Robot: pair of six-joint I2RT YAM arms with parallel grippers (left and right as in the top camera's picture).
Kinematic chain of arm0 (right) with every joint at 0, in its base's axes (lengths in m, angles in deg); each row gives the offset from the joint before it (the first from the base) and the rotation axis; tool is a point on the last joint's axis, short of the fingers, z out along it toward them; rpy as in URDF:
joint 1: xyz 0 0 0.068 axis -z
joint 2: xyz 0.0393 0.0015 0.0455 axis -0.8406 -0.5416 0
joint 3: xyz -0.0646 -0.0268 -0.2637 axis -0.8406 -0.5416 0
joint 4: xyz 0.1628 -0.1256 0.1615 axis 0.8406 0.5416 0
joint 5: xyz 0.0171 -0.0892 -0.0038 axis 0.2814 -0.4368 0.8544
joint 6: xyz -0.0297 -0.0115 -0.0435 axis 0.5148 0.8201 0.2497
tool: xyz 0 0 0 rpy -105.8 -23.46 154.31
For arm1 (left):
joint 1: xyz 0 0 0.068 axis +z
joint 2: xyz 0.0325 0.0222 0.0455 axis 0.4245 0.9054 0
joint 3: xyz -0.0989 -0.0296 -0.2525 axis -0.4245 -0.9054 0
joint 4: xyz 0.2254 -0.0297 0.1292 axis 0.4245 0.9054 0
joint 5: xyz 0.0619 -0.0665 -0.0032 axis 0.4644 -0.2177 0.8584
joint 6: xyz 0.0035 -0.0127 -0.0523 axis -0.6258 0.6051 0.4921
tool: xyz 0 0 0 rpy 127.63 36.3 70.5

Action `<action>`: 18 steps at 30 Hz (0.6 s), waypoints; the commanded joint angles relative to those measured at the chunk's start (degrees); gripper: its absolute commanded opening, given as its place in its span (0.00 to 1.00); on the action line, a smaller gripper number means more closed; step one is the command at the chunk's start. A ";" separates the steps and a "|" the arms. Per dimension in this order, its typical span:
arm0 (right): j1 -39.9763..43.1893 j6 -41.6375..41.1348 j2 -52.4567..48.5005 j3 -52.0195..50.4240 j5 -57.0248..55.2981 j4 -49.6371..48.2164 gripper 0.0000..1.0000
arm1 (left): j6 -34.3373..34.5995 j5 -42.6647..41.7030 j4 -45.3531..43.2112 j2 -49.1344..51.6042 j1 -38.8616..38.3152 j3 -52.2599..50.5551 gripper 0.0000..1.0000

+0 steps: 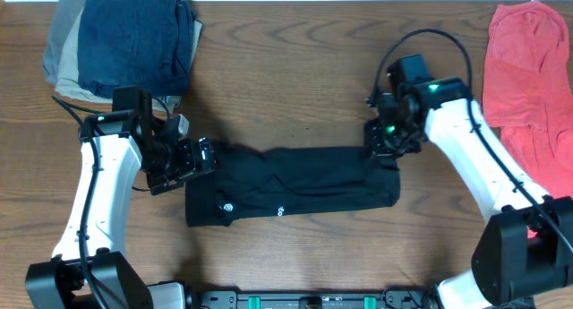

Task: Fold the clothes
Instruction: 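Fold the right end of the black strip leftward with the right gripper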

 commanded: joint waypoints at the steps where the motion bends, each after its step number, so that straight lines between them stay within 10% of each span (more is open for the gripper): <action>1: -2.47 -2.36 0.55 0.17 0.24 -0.42 0.01 | 0.04 -0.81 0.22 -0.42 0.13 0.87 0.98; 15: -9.66 -7.91 0.55 -8.83 0.33 -10.56 0.02 | 0.04 -0.81 0.17 -0.42 0.13 0.87 0.98; 18: -11.19 -7.96 0.55 -9.77 0.74 -11.69 0.16 | 0.04 -0.81 0.17 -0.42 0.13 0.87 0.98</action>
